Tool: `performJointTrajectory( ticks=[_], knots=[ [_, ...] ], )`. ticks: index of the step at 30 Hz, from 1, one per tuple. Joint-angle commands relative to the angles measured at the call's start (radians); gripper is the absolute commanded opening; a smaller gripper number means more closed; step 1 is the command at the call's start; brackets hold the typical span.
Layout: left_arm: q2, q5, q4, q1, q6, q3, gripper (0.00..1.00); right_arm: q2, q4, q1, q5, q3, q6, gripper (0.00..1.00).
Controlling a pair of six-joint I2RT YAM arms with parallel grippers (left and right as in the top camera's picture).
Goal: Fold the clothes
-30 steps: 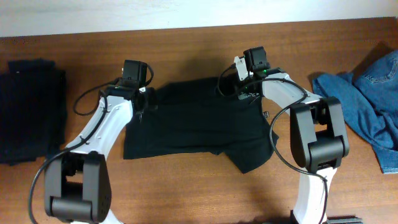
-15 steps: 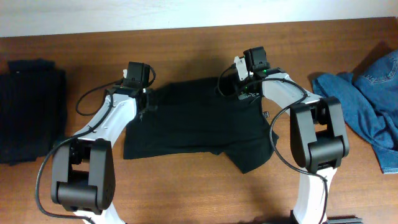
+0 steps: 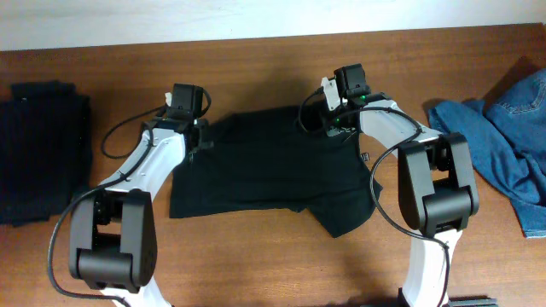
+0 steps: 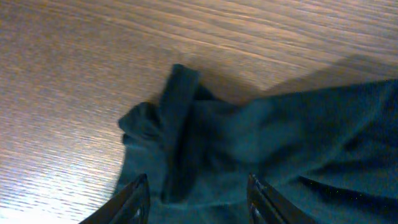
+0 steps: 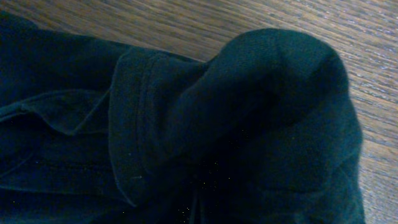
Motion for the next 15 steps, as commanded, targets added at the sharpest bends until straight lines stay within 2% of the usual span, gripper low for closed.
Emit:
performJointTrajectory(
  ticks=[1, 3, 4, 6, 8, 11, 15],
  knots=[
    [0.045, -0.013, 0.003, 0.022, 0.002, 0.011, 0.5, 0.014, -0.008, -0.003, 0.005, 0.006, 0.011, 0.04],
    [0.052, -0.011, 0.006, 0.022, 0.002, 0.011, 0.49, 0.014, -0.008, -0.003, 0.006, 0.006, 0.011, 0.04],
    [0.052, -0.01, 0.007, 0.022, 0.002, 0.011, 0.39, 0.014, -0.008, -0.003, 0.006, 0.006, 0.011, 0.04],
    [0.051, -0.01, 0.013, 0.022, 0.002, 0.011, 0.27, 0.014, -0.011, -0.003, 0.005, 0.006, 0.011, 0.04],
    [0.051, -0.01, 0.022, 0.022, 0.002, 0.011, 0.21, 0.014, -0.012, -0.003, 0.005, 0.006, 0.011, 0.04],
    [0.051, -0.006, 0.026, 0.022, 0.002, 0.011, 0.19, 0.014, -0.017, -0.003, 0.006, 0.006, 0.011, 0.04],
    [0.051, -0.005, 0.029, 0.022, 0.001, 0.02, 0.01, 0.014, -0.023, -0.003, 0.006, 0.006, 0.011, 0.04]
  ],
)
